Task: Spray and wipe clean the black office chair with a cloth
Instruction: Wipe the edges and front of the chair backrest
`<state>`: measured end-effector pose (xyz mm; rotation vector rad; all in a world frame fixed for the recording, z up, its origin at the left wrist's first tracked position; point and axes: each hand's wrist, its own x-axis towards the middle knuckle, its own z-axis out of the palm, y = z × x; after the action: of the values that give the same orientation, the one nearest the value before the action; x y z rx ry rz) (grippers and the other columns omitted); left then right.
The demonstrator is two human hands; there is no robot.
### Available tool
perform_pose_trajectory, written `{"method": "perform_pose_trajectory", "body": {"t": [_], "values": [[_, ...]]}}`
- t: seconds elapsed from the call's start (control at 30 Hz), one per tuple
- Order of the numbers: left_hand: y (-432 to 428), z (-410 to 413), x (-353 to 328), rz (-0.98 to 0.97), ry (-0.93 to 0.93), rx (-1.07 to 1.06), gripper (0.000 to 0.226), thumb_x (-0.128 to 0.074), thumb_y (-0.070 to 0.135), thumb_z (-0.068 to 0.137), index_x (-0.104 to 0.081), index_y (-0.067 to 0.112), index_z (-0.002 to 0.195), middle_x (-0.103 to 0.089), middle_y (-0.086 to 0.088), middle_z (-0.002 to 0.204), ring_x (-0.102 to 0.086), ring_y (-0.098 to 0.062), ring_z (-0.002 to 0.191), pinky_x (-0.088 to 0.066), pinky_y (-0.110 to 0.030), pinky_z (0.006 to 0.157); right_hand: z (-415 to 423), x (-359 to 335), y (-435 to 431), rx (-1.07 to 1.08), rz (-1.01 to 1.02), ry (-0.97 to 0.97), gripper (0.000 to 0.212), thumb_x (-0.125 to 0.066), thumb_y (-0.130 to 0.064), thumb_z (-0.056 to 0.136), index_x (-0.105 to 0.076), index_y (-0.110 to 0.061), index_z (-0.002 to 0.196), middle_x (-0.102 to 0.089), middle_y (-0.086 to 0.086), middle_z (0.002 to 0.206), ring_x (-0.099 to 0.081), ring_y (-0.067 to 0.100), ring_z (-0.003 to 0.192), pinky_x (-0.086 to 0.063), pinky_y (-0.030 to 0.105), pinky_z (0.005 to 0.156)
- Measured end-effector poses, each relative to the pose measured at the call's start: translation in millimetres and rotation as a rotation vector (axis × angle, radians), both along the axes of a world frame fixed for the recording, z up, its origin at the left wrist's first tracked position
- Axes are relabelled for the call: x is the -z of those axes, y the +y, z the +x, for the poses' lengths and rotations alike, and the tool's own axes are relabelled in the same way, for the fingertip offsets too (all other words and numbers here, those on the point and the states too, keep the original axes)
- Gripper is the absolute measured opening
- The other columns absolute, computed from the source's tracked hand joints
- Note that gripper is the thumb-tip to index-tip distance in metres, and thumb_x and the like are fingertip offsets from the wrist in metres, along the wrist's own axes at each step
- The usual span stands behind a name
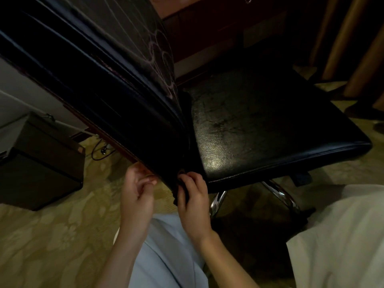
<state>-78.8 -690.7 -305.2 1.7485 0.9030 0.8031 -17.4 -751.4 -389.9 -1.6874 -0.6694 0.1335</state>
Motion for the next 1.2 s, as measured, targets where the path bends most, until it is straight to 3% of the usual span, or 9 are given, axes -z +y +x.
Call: {"method": "perform_pose_trajectory", "body": {"t": [0.1, 0.27, 0.37, 0.53, 0.63, 0.73, 0.9, 1.03, 1.2], "values": [[1.2, 2.0, 0.8, -0.013, -0.010, -0.005, 0.036, -0.044, -0.013, 0.087, -0.051, 0.013, 0.110, -0.064, 0.004, 0.091, -0.062, -0.002, 0.084, -0.048, -0.014, 0.076, 7.1, 6.0, -0.7, -0.017, -0.085, -0.107, 0.034, -0.040, -0.019, 0.088, -0.059, -0.012, 0.115, -0.053, 0.009, 0.113, -0.051, 0.021, 0.095, -0.035, 0.016, 0.085], [0.4, 3.7, 0.6, -0.011, 0.006, -0.025, 0.036, -0.045, -0.013, 0.087, -0.053, 0.018, 0.104, -0.064, 0.008, 0.086, -0.061, 0.001, 0.082, -0.046, -0.016, 0.076, 5.0, 23.9, 2.0, -0.032, -0.275, -0.095, 0.033, -0.052, -0.005, 0.088, -0.058, -0.010, 0.120, -0.050, 0.010, 0.119, -0.049, 0.025, 0.098, -0.047, 0.033, 0.086], [1.1, 1.8, 1.1, -0.016, 0.008, -0.028, 0.042, -0.044, -0.014, 0.086, -0.054, 0.026, 0.095, -0.065, 0.011, 0.081, -0.060, 0.000, 0.080, -0.044, -0.018, 0.077, -7.2, 43.9, 0.3, -0.098, -0.501, -0.106, 0.034, -0.061, -0.001, 0.083, -0.059, -0.005, 0.117, -0.036, 0.008, 0.137, -0.048, 0.028, 0.109, -0.050, 0.031, 0.090], [0.2, -0.3, 1.3, -0.023, -0.001, -0.024, 0.050, -0.044, -0.015, 0.087, -0.055, 0.032, 0.101, -0.067, 0.007, 0.089, -0.063, -0.008, 0.089, -0.046, -0.026, 0.086, -16.6, 41.4, -18.0, 0.038, -0.210, 0.232, 0.023, -0.053, -0.008, 0.091, -0.060, -0.007, 0.112, -0.031, -0.010, 0.112, -0.039, -0.004, 0.102, -0.030, 0.002, 0.092], [-1.5, 1.6, 2.0, -0.018, -0.004, -0.042, 0.050, -0.045, -0.012, 0.088, -0.054, 0.035, 0.103, -0.066, 0.004, 0.095, -0.062, -0.006, 0.090, -0.045, -0.027, 0.087, -8.6, 7.6, -27.9, 0.110, 0.038, 0.230, 0.023, -0.055, -0.013, 0.088, -0.063, -0.007, 0.110, -0.034, -0.015, 0.112, -0.042, -0.007, 0.104, -0.033, 0.003, 0.089], [-1.8, 2.5, 2.0, -0.013, -0.008, -0.042, 0.054, -0.042, -0.014, 0.088, -0.054, 0.036, 0.102, -0.065, 0.002, 0.101, -0.062, -0.009, 0.093, -0.046, -0.030, 0.089, 2.3, -35.8, -22.1, 0.007, 0.189, 0.045, 0.026, -0.051, -0.021, 0.089, -0.061, -0.011, 0.110, -0.041, -0.002, 0.115, -0.043, -0.004, 0.106, -0.037, 0.011, 0.091], [-1.8, 1.0, -2.5, 0.004, 0.008, -0.005, 0.051, -0.039, -0.016, 0.087, -0.055, 0.031, 0.102, -0.066, 0.006, 0.097, -0.063, -0.008, 0.092, -0.050, -0.022, 0.085, 9.8, -55.4, -2.3, -0.036, 0.043, -0.086, 0.036, -0.039, -0.023, 0.089, -0.057, -0.012, 0.118, -0.037, 0.004, 0.117, -0.047, 0.018, 0.106, -0.048, 0.035, 0.088], [0.8, 1.2, 0.7, -0.010, 0.027, -0.015, 0.036, -0.045, -0.013, 0.087, -0.053, 0.013, 0.109, -0.066, 0.004, 0.094, -0.064, -0.009, 0.089, -0.045, -0.027, 0.085, 4.7, -28.7, -0.8, -0.009, -0.019, -0.025, 0.038, -0.035, -0.030, 0.089, -0.057, -0.016, 0.118, -0.036, 0.002, 0.113, -0.049, 0.019, 0.101, -0.050, 0.035, 0.084], [-1.9, 1.3, -0.8, -0.015, 0.046, -0.047, 0.035, -0.046, -0.012, 0.088, -0.053, 0.014, 0.111, -0.065, -0.001, 0.097, -0.063, -0.011, 0.090, -0.045, -0.029, 0.085, 3.0, -15.0, -2.5, -0.049, -0.029, 0.072, 0.039, -0.034, -0.033, 0.089, -0.057, -0.021, 0.118, -0.034, -0.005, 0.110, -0.048, 0.015, 0.101, -0.046, 0.031, 0.089]]}}
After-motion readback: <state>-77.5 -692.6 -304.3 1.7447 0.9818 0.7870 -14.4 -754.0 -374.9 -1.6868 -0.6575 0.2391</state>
